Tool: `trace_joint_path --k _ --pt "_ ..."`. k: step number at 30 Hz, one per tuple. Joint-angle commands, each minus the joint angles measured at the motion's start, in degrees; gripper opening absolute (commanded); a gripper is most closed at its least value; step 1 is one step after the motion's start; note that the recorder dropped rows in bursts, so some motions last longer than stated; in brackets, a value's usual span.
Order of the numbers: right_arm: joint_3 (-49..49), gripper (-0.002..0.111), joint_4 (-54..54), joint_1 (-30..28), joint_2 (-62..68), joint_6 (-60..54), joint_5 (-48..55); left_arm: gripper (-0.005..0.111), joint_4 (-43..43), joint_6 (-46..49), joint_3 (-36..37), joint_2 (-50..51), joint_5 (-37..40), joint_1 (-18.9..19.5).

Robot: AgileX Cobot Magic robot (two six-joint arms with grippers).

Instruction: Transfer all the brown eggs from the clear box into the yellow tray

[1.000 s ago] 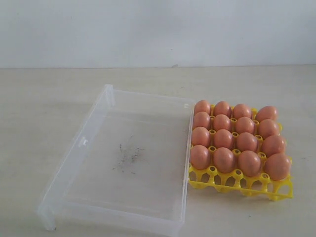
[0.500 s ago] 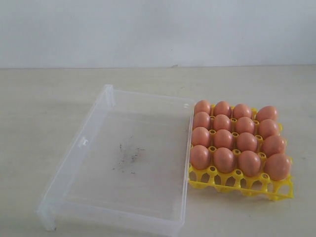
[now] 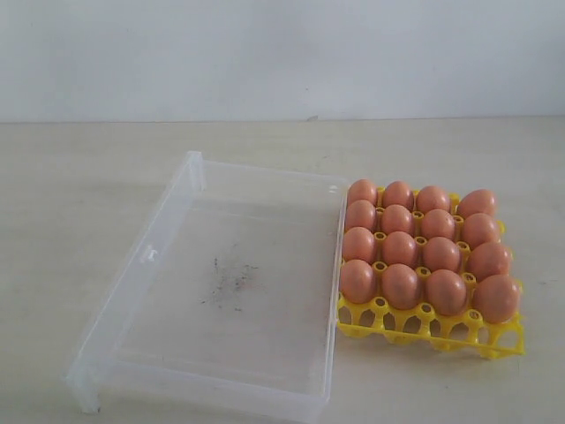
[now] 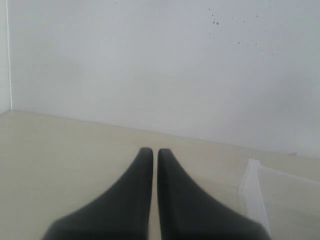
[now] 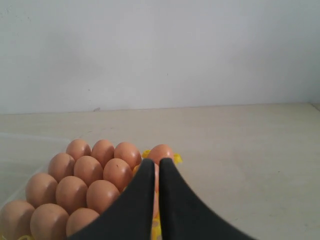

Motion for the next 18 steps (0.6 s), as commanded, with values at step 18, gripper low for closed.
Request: trace_joint_path --k 18 --pt "0.0 0.001 0.2 -0.2 -0.2 -0.3 -0.1 0.004 -0.5 -0.5 0.2 -0.1 0.0 1.3"
